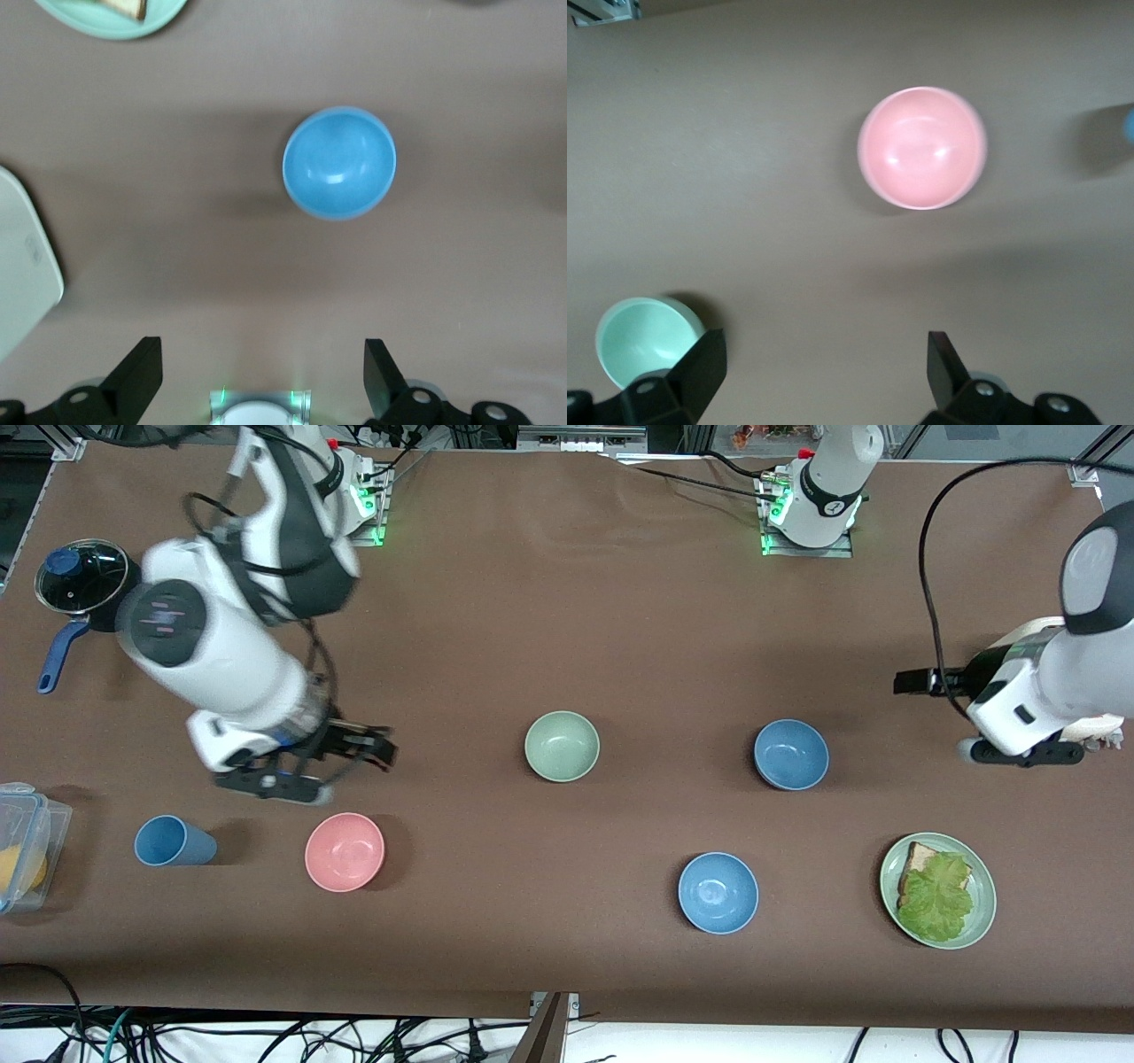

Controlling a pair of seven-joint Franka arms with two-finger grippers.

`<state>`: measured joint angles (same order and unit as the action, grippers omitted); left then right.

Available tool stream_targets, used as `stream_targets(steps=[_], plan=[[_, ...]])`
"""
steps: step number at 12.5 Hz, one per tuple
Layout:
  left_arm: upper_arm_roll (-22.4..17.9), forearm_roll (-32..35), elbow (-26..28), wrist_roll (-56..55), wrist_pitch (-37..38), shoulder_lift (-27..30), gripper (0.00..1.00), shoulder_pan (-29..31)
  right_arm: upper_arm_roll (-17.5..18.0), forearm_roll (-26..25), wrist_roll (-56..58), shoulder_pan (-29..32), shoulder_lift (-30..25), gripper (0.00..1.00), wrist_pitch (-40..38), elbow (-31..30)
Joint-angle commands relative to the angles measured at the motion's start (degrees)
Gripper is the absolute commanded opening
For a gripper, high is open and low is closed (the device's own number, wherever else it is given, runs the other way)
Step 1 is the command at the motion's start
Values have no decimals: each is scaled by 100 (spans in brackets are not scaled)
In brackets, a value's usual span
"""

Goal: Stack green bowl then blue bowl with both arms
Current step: 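Reach the left gripper to the blue bowl beside the plate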

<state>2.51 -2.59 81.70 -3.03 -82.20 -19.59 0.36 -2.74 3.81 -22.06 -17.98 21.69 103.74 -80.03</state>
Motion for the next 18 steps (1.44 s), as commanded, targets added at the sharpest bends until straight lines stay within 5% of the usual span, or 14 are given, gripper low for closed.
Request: stream_targets(steps=[1,5,11,15,16,18], plan=[[-5,-119,117,319,-418,-315,100,43,-16,128,562,382,-699,100,-633,-292],[-5,-119,1380,488,-2305,-370,100,44,-33,23,878,602,-2123,100,-785,-1541],[4,-119,3393,523,-5241,-414,95,-18,-33,-399,896,594,-2073,100,-996,-1235],[13,-198,4028,523,-6044,-449,89,-158,-112,-540,940,620,-1967,100,-996,-1111],[13,-303,4046,523,-6045,-484,78,-228,-191,-522,932,611,-1976,100,-996,-1033],[13,-330,4029,531,-6010,-485,22,-264,-183,-522,940,611,-2020,100,-1057,-953]])
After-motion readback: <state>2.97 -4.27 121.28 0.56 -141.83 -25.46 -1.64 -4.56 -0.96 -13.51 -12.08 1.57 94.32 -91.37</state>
